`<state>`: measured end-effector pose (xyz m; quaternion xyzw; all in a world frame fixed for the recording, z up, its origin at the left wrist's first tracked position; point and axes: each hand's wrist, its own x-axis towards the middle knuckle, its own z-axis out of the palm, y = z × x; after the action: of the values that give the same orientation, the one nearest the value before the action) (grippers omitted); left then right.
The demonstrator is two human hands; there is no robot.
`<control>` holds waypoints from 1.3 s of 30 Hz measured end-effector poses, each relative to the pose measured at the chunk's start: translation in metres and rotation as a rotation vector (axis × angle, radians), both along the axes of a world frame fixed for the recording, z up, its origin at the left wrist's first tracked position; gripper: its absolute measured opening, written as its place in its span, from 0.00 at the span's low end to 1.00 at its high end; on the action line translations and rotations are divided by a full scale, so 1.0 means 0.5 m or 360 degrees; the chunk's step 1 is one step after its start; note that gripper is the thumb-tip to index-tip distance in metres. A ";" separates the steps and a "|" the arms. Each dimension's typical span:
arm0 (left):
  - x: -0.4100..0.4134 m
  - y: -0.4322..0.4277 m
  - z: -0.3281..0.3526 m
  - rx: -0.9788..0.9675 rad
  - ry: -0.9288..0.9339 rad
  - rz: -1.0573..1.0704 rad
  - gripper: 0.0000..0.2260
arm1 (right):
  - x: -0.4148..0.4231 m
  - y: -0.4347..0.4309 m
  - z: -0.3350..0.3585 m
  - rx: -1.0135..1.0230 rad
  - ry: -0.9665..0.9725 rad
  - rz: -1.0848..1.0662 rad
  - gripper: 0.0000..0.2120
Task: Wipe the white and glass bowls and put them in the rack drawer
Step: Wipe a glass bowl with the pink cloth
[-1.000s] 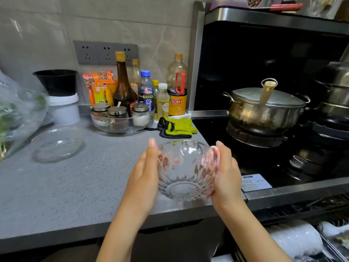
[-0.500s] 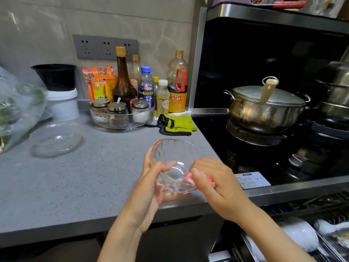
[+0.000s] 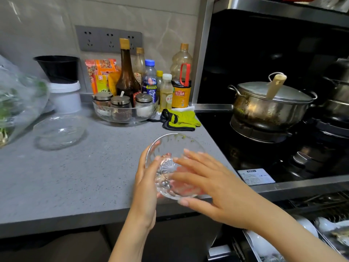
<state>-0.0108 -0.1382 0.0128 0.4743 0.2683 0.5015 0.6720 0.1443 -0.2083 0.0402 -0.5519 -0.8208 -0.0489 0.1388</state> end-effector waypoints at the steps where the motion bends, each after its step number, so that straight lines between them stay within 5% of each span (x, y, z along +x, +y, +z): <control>1: -0.002 0.003 0.000 0.0023 -0.0015 0.0049 0.14 | 0.003 -0.003 -0.007 0.0038 -0.0091 0.0013 0.25; 4: 0.005 -0.002 -0.001 0.0137 0.0008 0.0193 0.14 | -0.010 -0.008 -0.034 0.0184 -0.0311 -0.0023 0.23; 10: 0.025 -0.015 -0.007 0.0136 -0.0057 0.0281 0.19 | -0.089 -0.002 -0.083 0.0206 0.0087 -0.0071 0.27; 19: 0.012 -0.015 0.010 0.0073 -0.0052 -0.0009 0.21 | -0.047 -0.001 -0.063 0.0712 -0.0216 -0.0027 0.18; 23: 0.029 -0.034 0.013 -0.0092 -0.0139 0.0015 0.20 | -0.090 0.000 -0.064 0.0736 0.0018 -0.0124 0.19; 29: -0.019 0.000 0.027 0.0068 0.0037 -0.0081 0.20 | -0.038 -0.012 -0.078 0.0775 -0.0258 0.0003 0.15; 35: 0.029 -0.037 0.013 -0.0141 -0.0154 0.0004 0.18 | -0.096 0.013 -0.076 0.0850 0.0084 -0.0138 0.16; 39: 0.001 -0.004 0.028 -0.0024 -0.0017 -0.0040 0.18 | -0.062 0.019 -0.078 0.0874 -0.0104 0.0004 0.19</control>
<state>-0.0103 -0.1402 0.0266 0.4698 0.2625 0.4934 0.6833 0.1135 -0.1988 0.0011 -0.4906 -0.7817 -0.2871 0.2566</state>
